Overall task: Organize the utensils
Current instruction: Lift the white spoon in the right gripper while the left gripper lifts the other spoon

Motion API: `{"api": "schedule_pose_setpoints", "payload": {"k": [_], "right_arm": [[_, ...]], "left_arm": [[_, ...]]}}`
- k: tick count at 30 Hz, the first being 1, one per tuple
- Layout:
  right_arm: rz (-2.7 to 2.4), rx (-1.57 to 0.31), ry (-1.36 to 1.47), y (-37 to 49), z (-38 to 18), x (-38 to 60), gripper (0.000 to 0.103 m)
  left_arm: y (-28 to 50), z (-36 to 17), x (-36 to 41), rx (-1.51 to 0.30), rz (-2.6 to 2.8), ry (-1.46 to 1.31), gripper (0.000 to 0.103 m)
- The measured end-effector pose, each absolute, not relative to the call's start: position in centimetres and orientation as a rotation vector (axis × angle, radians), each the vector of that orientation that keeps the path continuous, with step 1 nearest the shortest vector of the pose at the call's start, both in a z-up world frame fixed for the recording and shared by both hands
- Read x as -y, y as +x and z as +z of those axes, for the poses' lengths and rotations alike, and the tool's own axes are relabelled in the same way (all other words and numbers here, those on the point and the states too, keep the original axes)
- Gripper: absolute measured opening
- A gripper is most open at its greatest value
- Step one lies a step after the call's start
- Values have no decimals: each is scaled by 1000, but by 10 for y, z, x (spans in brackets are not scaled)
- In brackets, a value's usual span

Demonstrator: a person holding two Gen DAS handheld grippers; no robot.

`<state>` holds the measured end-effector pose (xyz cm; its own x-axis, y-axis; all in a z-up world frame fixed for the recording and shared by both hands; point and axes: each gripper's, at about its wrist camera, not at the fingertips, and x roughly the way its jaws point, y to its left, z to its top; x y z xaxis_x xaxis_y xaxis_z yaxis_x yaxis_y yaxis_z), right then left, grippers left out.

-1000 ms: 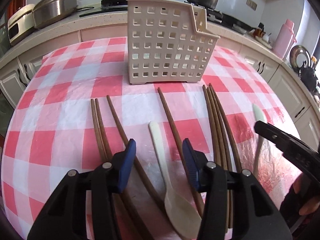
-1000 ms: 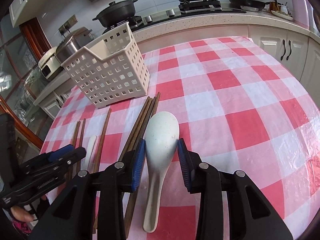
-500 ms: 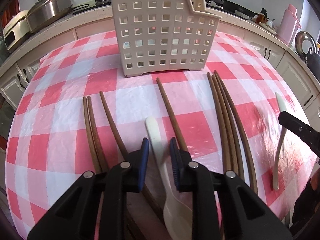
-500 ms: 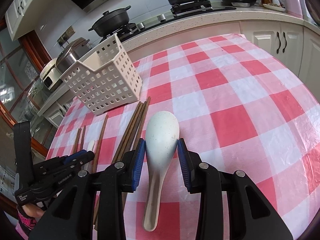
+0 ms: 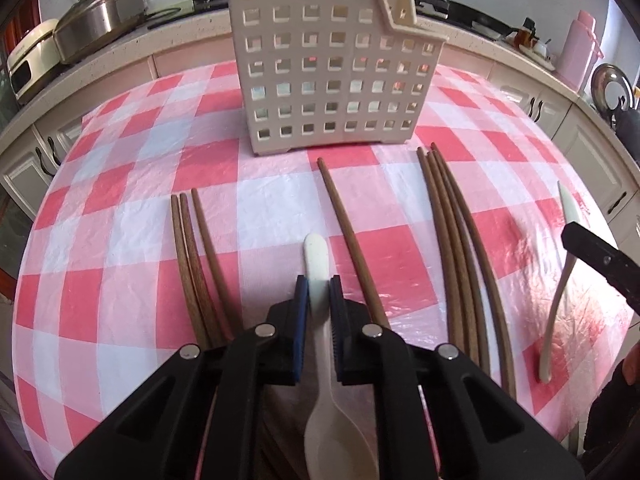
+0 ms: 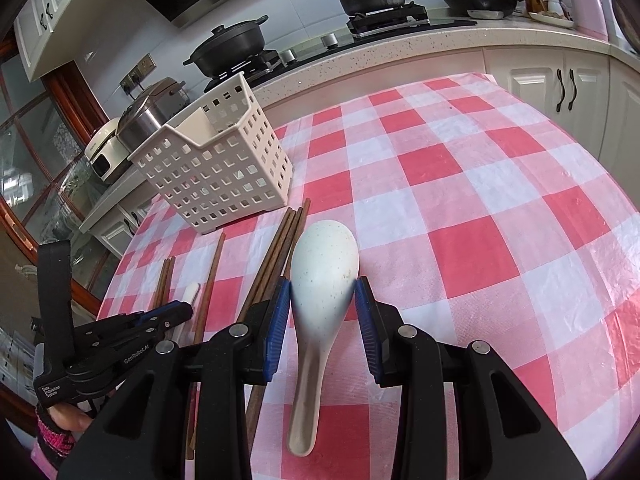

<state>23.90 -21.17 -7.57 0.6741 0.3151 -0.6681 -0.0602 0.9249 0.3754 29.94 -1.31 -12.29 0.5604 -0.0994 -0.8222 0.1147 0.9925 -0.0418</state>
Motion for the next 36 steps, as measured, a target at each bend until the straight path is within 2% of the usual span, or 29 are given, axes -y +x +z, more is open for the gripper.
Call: {"api": "schedule_pose_setpoints", "payload": {"k": [15, 25, 28, 36], "right_arm": [[256, -744, 282, 225, -52, 192, 34], [268, -714, 236, 212, -39, 176, 34], [271, -707, 229, 209, -36, 173, 34], [267, -696, 220, 204, -32, 170, 34]], "left_arm": [[261, -70, 12, -777, -169, -19, 11], [234, -60, 11, -711, -184, -1, 10], [228, -58, 11, -699, -190, 3, 5], [222, -57, 4, -691, -196, -17, 4]]}}
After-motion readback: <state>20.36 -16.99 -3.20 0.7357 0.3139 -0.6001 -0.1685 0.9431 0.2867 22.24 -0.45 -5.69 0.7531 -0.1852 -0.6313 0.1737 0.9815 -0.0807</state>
